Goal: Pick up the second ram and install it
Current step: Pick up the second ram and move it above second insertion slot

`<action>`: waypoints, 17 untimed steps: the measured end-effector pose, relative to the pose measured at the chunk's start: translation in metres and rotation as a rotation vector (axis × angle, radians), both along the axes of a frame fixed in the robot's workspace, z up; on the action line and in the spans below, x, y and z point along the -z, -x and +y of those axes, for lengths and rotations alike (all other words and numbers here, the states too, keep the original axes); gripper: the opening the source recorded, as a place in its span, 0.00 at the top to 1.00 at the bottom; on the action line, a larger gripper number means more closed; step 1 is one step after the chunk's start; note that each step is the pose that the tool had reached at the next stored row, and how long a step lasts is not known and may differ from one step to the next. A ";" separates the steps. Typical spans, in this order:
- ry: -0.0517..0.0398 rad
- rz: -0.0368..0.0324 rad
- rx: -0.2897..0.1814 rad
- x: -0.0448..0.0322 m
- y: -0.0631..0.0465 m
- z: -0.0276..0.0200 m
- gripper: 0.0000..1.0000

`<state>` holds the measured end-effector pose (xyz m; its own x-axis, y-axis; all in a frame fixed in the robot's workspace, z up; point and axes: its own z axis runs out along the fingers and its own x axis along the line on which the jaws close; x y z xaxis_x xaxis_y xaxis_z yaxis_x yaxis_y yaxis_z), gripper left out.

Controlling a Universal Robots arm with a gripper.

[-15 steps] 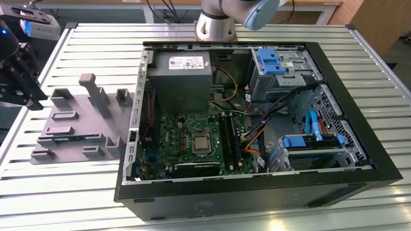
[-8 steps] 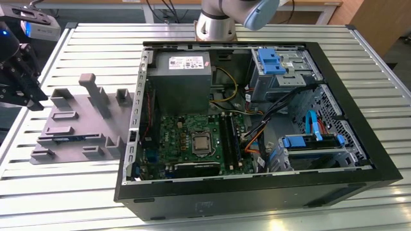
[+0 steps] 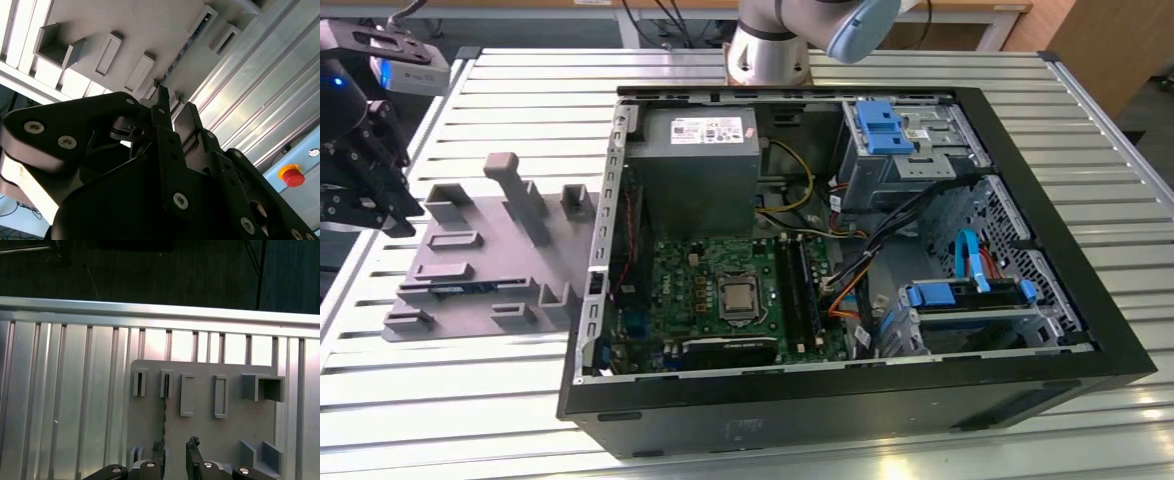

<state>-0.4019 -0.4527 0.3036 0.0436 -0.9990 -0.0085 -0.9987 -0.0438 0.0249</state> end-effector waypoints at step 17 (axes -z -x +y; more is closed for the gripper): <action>0.0001 -0.0022 0.020 0.0191 0.000 -0.0002 0.68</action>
<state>-0.4020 -0.4530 0.2845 0.0234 -0.9997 -0.0083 -0.9995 -0.0235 0.0227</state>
